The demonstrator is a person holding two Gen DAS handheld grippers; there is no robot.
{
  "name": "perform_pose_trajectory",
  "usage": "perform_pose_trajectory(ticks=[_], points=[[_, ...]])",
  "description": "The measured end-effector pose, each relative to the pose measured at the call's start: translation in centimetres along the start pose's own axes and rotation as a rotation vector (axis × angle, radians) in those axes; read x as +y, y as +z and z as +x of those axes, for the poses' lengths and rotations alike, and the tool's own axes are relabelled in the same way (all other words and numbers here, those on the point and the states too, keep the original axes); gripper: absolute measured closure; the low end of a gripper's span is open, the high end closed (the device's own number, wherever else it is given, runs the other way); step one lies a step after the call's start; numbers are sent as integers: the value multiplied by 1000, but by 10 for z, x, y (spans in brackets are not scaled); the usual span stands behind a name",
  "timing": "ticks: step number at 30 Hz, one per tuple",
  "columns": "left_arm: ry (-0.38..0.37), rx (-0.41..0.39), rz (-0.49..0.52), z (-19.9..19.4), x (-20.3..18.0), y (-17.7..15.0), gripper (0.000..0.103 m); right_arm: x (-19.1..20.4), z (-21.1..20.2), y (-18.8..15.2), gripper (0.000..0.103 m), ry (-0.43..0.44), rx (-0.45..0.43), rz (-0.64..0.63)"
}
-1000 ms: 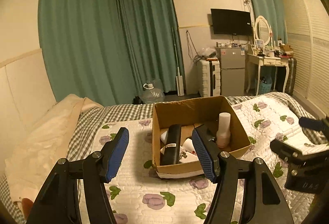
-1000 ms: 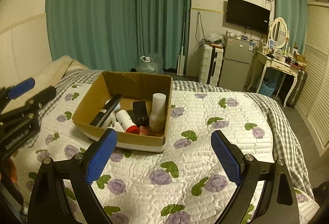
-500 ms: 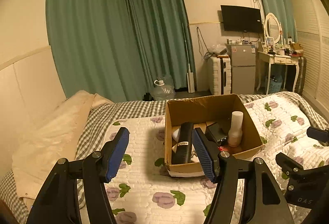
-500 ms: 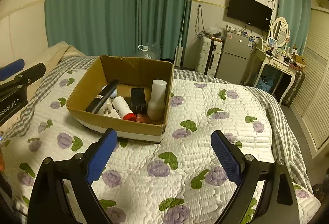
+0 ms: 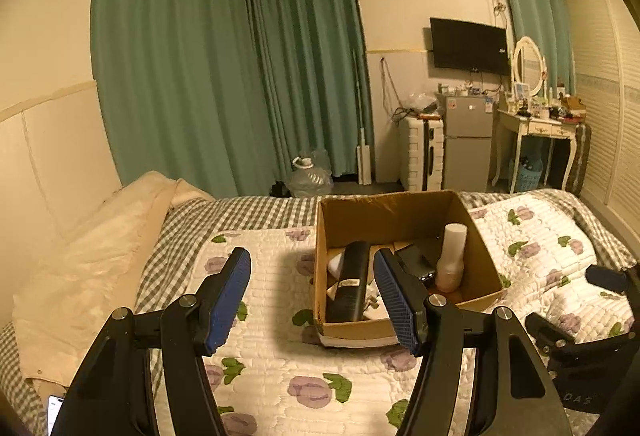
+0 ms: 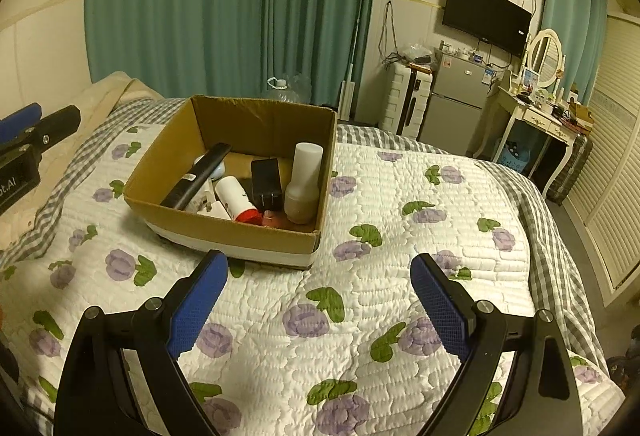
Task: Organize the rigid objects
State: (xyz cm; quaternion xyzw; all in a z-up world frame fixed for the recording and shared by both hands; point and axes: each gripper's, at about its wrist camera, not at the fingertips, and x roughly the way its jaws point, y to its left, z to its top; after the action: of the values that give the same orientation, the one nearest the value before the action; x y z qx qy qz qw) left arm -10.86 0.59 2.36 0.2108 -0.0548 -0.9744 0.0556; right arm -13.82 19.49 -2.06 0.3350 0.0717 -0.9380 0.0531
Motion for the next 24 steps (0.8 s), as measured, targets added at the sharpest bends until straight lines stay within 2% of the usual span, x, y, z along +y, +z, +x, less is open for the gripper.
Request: perform_pose_trajectory(ticks=[2,11,14,16,20,24], points=[[14,-15,1,-3,0,0,36,1,1,0,10,-3,5,-4],[-14,-20,29,-3,-7,-1,36,4,10,-6,10,-8,46,-18],[23,-80,52,-11,-10,-2,36,4,9,-5,10,-3,38,-16],[-18,-86,60,-12,-10,-1,36,4,6,-4,10,4,20,-6],[-18,-73,37,-10,-8,-2,36,2,-1,-1,10,13,-15,8],[-34,-23,-19,-1,2,-4,36,0,-9,2,10,31,-58,35]])
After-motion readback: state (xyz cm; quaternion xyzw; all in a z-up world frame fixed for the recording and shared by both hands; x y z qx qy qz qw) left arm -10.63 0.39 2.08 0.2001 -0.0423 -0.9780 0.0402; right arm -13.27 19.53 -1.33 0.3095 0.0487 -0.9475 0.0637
